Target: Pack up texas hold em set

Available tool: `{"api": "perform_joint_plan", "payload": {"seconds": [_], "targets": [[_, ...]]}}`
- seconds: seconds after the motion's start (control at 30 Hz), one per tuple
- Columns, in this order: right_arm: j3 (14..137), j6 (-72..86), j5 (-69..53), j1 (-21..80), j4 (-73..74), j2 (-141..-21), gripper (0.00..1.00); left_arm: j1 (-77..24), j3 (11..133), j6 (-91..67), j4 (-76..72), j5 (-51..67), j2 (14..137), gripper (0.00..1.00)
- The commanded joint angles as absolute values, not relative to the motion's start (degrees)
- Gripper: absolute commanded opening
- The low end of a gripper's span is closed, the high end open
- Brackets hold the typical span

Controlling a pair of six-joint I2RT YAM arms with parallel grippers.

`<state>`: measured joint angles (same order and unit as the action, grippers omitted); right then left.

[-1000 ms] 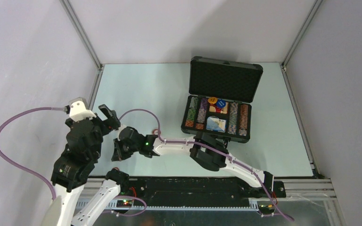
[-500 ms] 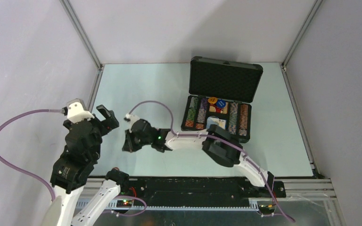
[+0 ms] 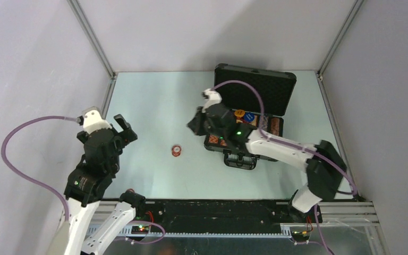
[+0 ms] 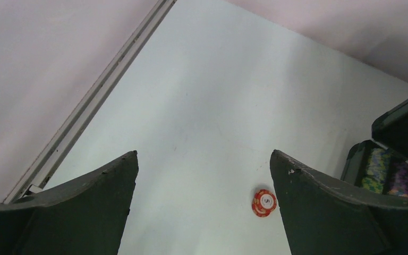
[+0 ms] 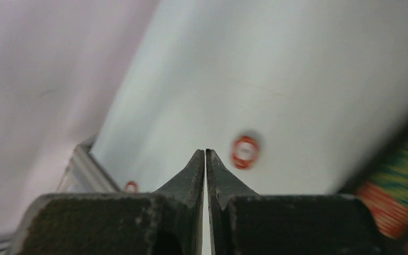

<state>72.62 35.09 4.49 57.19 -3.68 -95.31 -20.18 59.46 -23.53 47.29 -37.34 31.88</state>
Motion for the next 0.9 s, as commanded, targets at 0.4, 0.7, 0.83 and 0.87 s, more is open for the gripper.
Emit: {"api": "perform_joint_plan", "payload": {"seconds": [0.4,0.7,0.83,0.87], "targets": [[54.39,33.14,19.10,38.06,14.75,-74.43,0.73,-19.87,54.85,-23.12,41.22,-32.47,36.38,0.98],[56.66,31.28,18.87,36.60,19.38,-82.42,0.77,-19.82,54.33,-22.94,40.85,-32.13,36.71,0.98],[57.64,30.72,18.27,36.55,20.40,-85.18,0.84,-19.79,54.27,-22.94,40.79,-32.17,36.80,0.98],[57.78,30.65,17.97,36.55,20.44,-85.39,0.84,-19.78,54.26,-22.90,40.74,-32.17,36.86,0.98]]}}
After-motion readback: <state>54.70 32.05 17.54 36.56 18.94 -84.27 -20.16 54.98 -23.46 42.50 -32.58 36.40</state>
